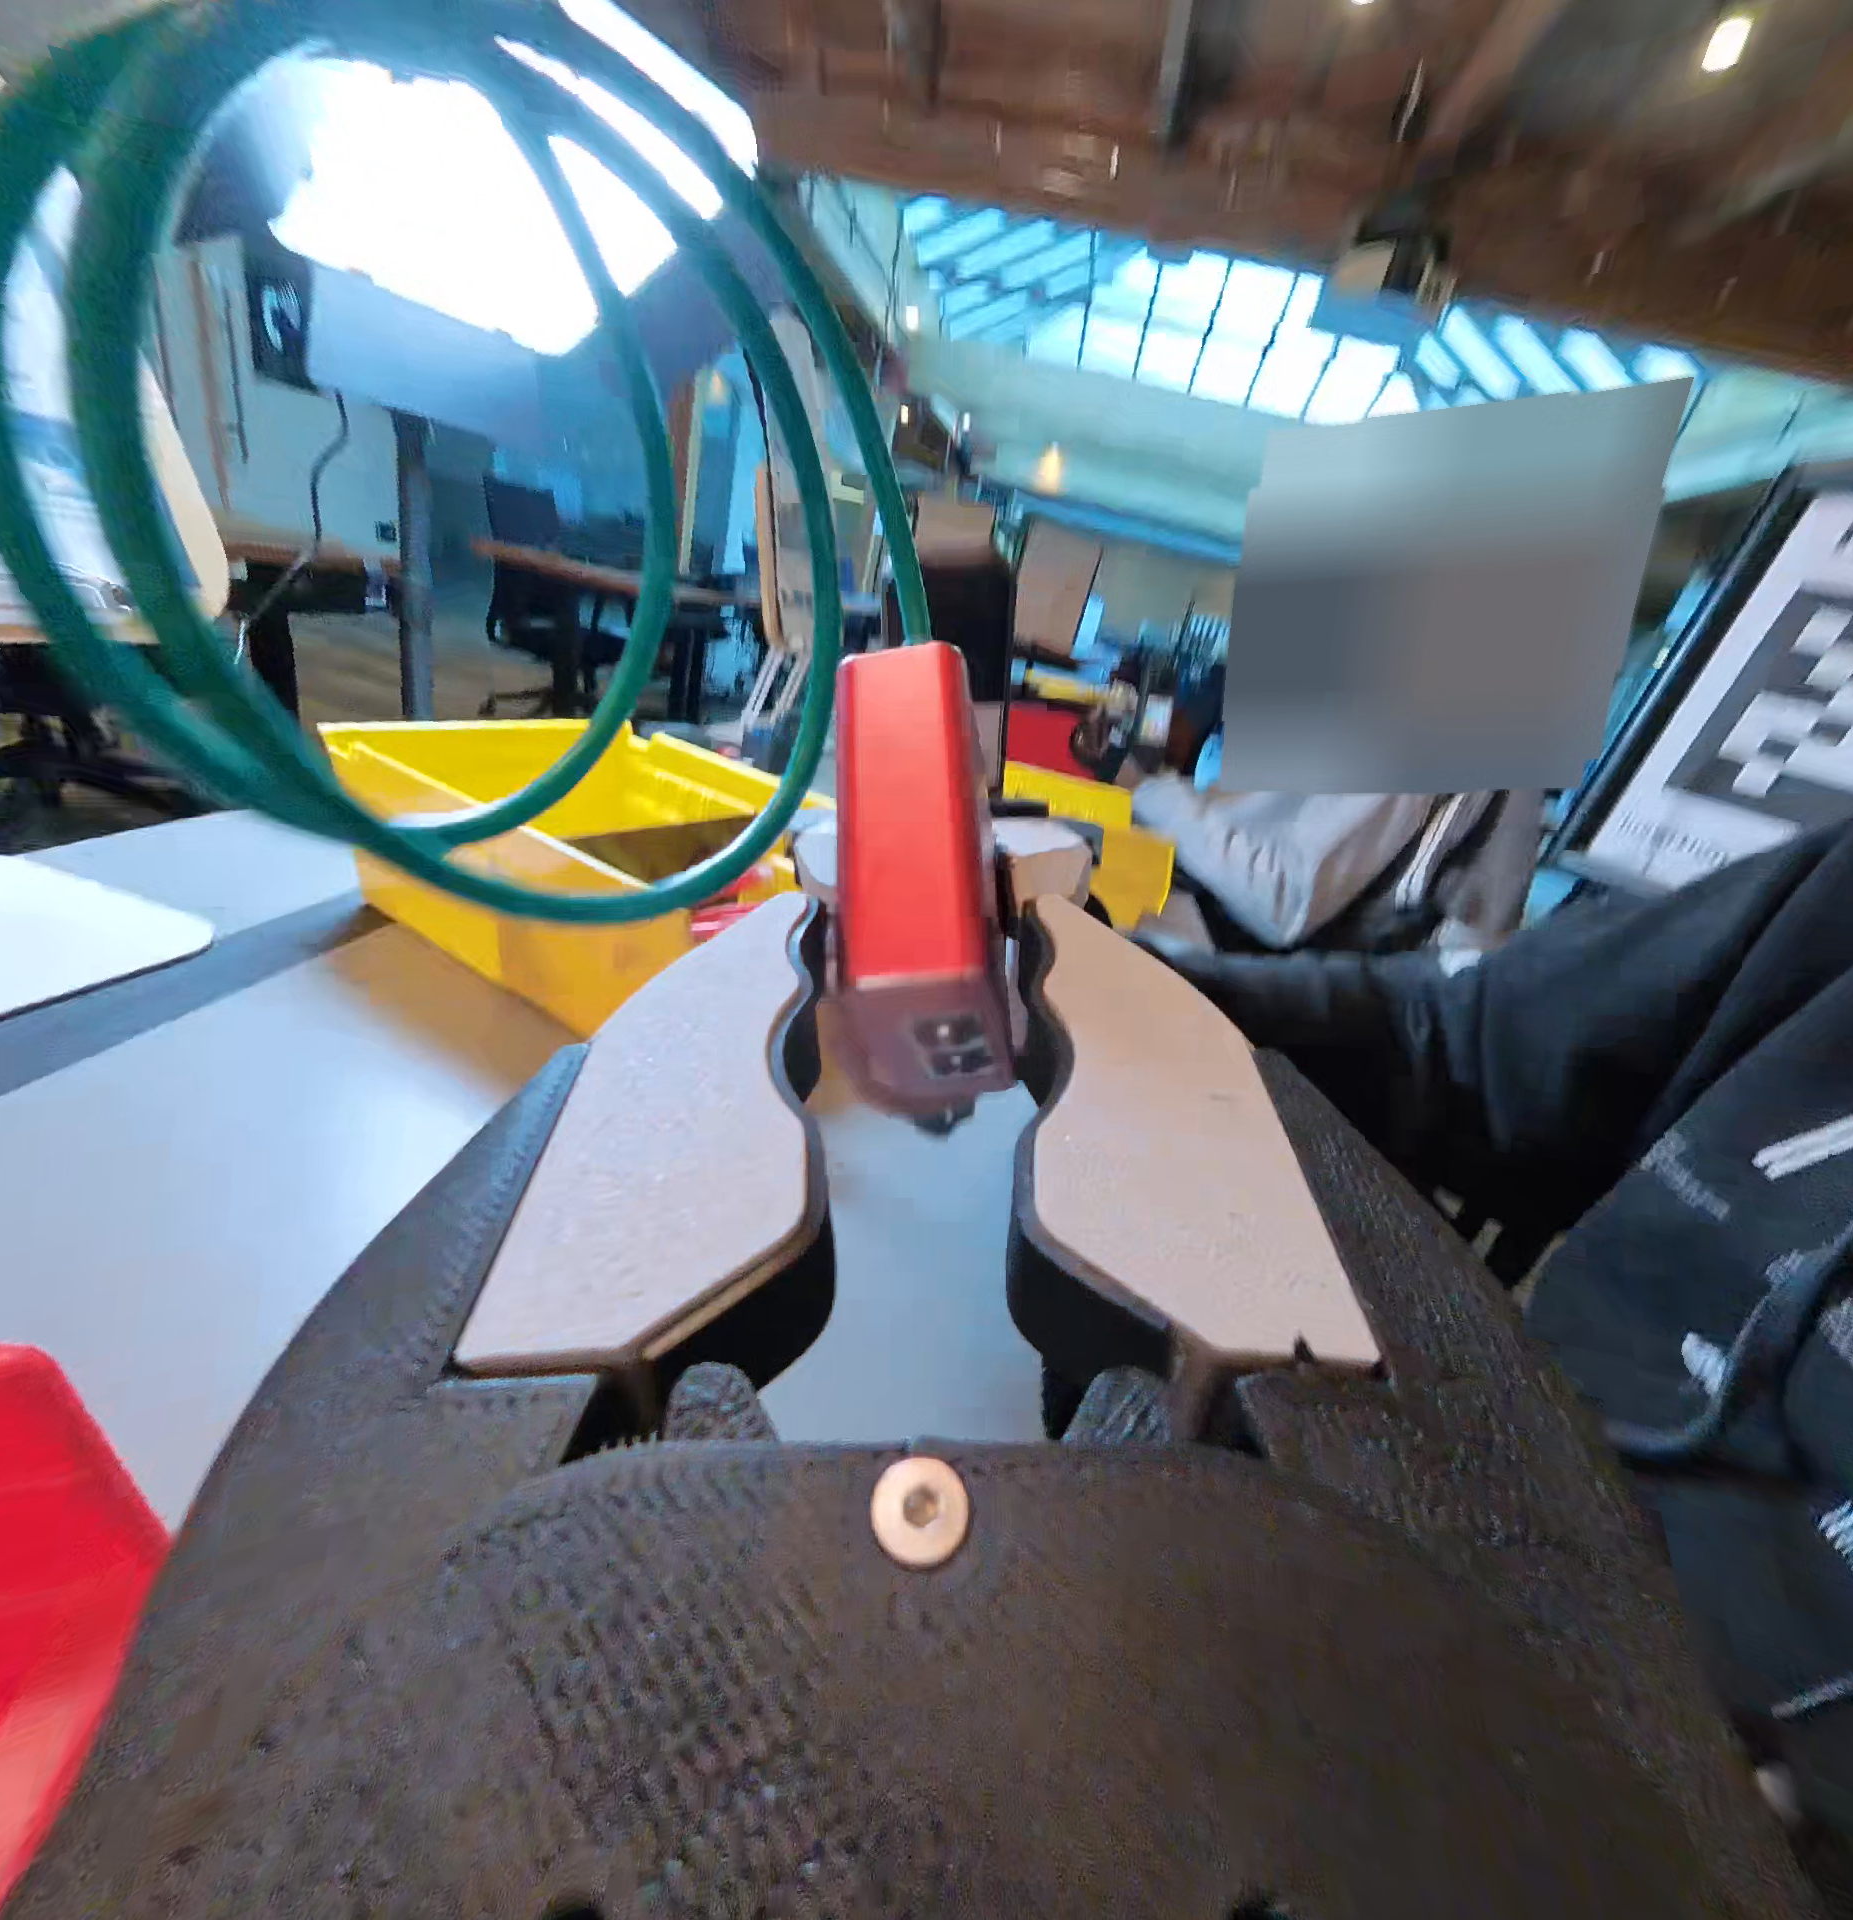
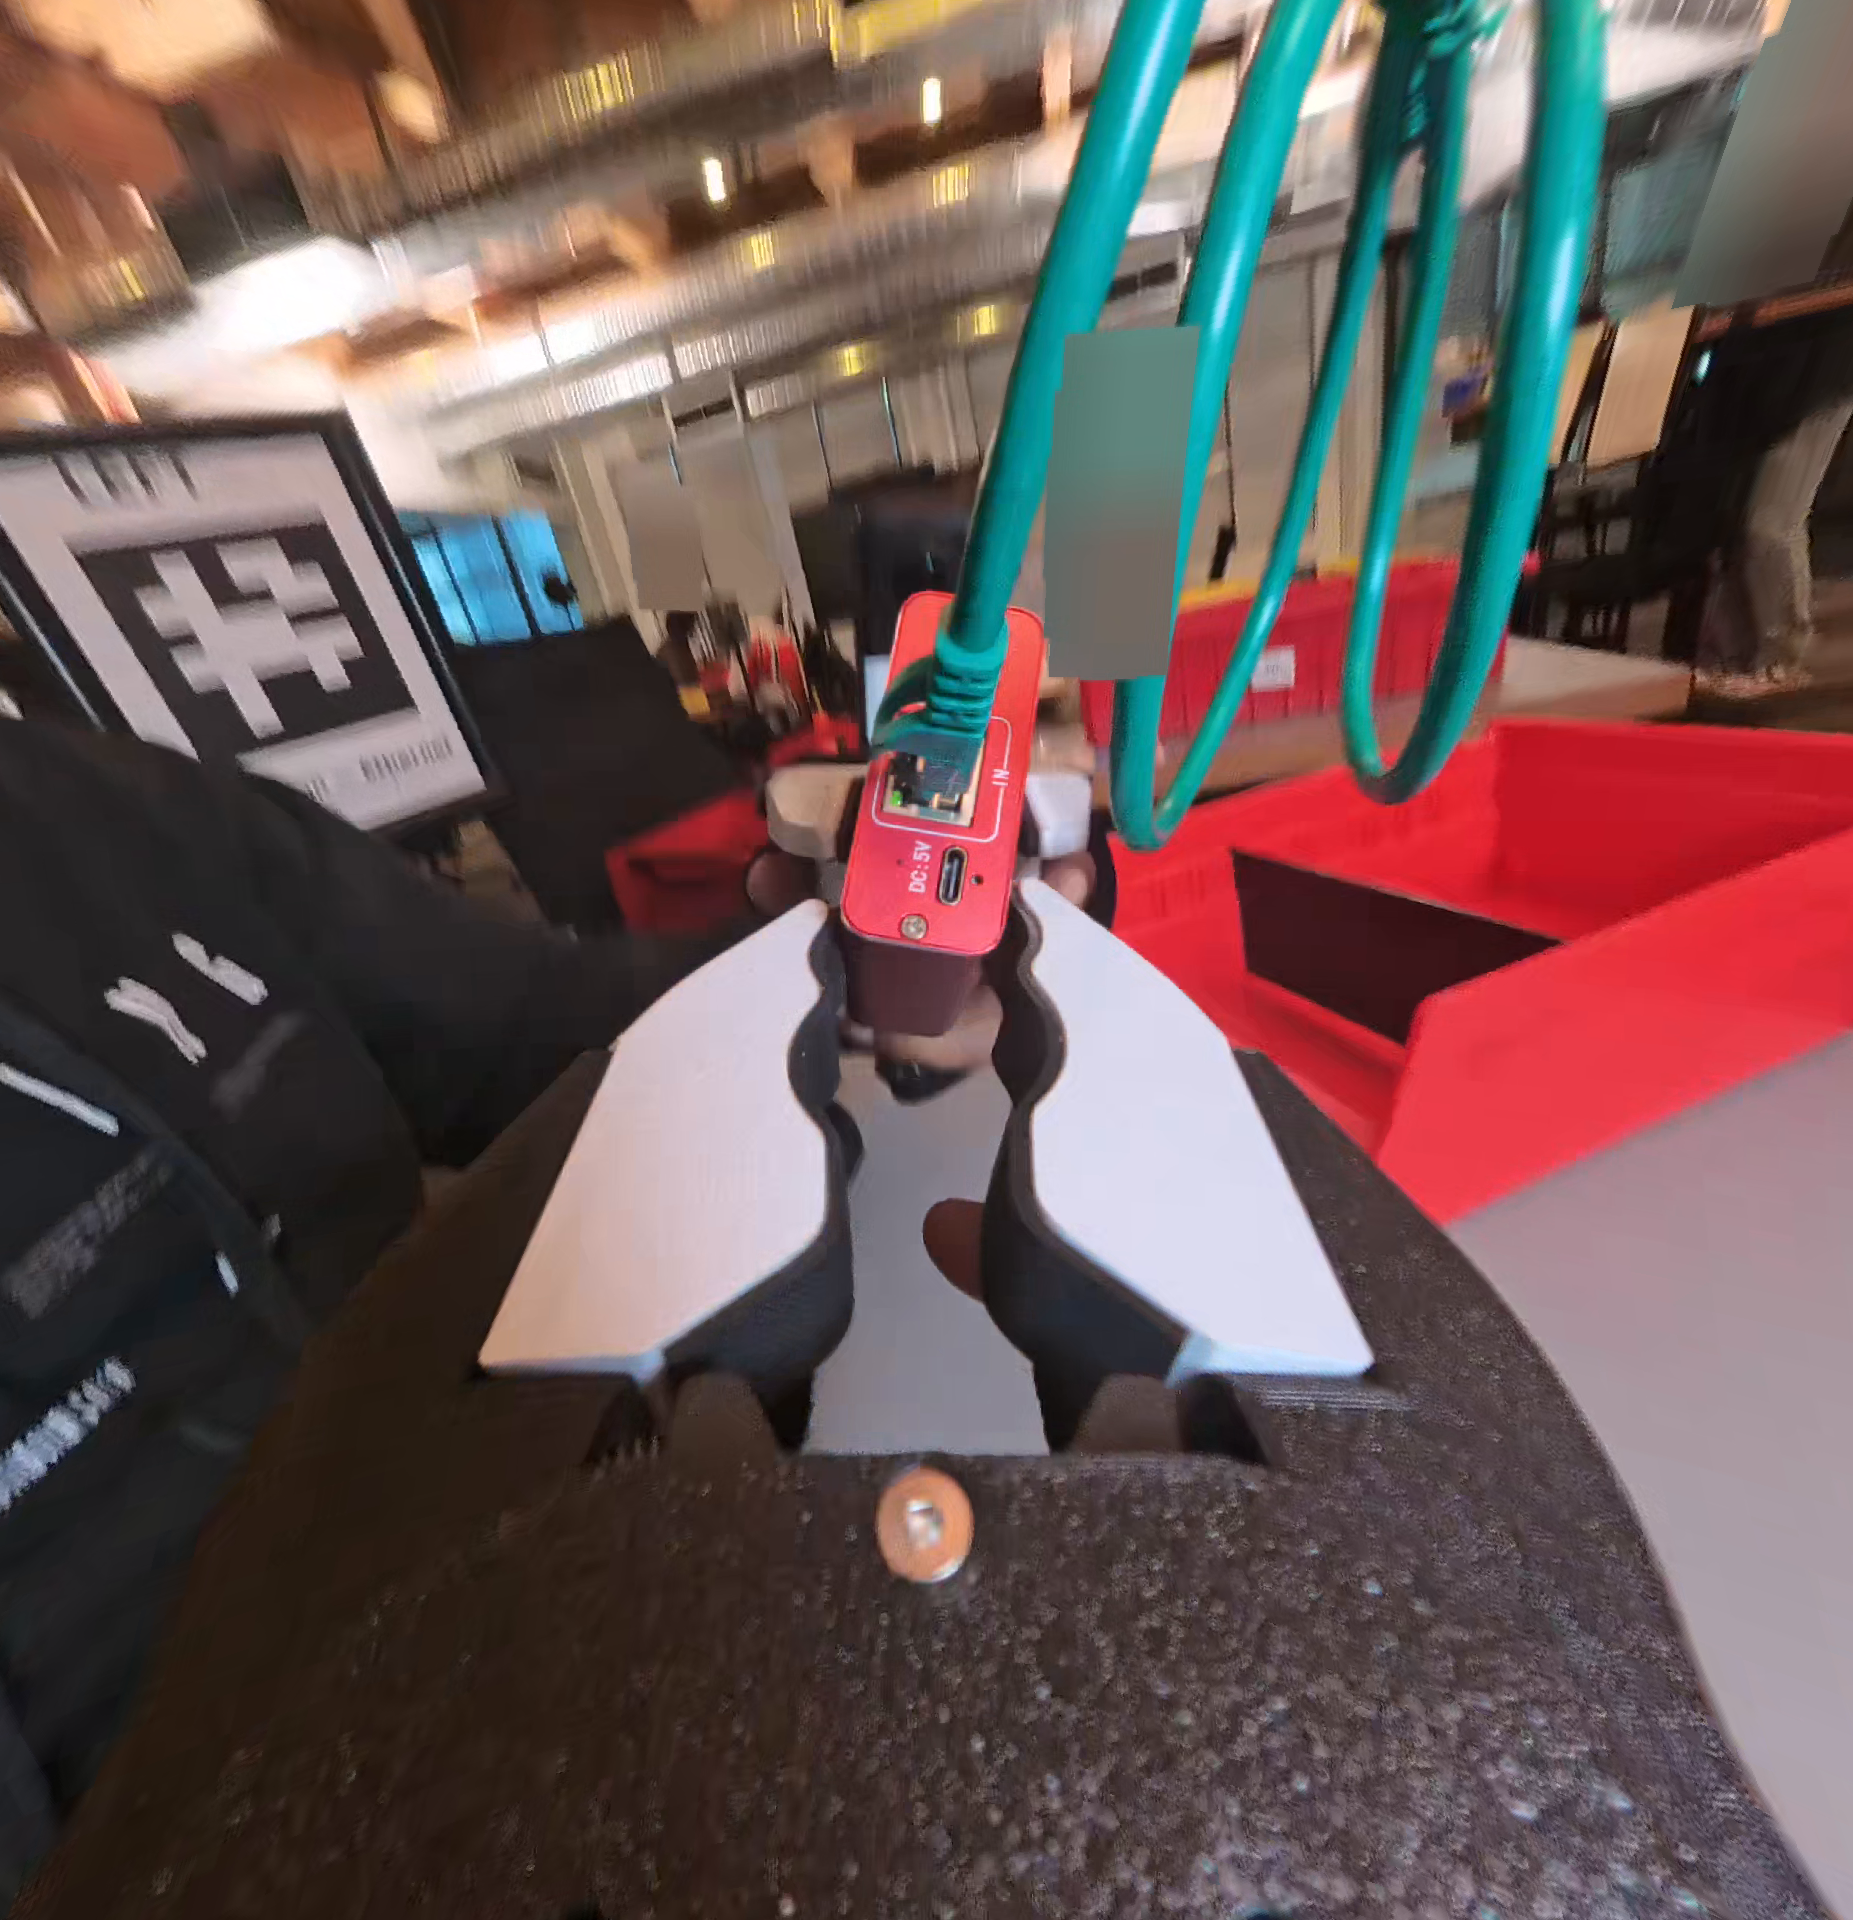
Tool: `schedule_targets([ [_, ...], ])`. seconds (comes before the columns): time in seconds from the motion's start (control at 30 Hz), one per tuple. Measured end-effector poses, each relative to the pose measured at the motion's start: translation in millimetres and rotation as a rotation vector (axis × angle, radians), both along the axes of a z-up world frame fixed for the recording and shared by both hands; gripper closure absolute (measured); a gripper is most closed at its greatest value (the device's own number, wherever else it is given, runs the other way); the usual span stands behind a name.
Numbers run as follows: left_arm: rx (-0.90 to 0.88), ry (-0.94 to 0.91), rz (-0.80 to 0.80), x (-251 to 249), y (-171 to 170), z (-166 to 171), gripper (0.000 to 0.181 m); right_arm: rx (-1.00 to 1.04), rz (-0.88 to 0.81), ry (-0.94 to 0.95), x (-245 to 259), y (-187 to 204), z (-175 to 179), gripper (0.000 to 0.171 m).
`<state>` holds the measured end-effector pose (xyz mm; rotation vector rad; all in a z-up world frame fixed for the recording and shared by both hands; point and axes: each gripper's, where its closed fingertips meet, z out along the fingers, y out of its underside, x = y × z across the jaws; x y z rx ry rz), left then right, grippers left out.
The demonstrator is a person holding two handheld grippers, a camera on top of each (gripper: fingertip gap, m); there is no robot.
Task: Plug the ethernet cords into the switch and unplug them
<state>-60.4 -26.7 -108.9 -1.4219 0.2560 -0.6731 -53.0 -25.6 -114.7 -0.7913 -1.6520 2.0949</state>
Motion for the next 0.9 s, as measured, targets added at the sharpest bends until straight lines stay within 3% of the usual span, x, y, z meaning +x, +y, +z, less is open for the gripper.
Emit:
schedule_targets([
  [0.1, 0.030, -0.073, -0.007, 0, -1, 7, 0.145, -0.061, -0.031, 0.038, -6, -8, 4, 0.145],
  [0.23, 0.025, -0.001, 0.035, -2, -3, 10, 0.152, -0.027, -0.046, -0.007, -12, -17, -4, 0.144],
  [0.43, -0.037, 0.146, 0.150, -26, -7, 6, 0.152, 0.444, -0.166, -0.117, -1, 22, -29, 0.139],
  [0.6, -0.227, 0.426, 0.166, -28, -4, -31, 0.152, 0.690, -0.258, -0.058, 27, 41, -1, 0.140],
  [0.67, -0.296, 0.506, 0.129, -17, -2, -47, 0.152, 0.814, -0.255, -0.090, 29, 35, -12, 0.140],
  [0.8, -0.346, 0.614, 0.064, 5, 0, -64, 0.153, 1.016, -0.180, -0.208, 21, 20, -68, 0.140],
  [0.9, -0.368, 0.669, 0.031, 12, -6, -70, 0.153, 1.021, -0.148, -0.231, 14, 13, -84, 0.143],
])
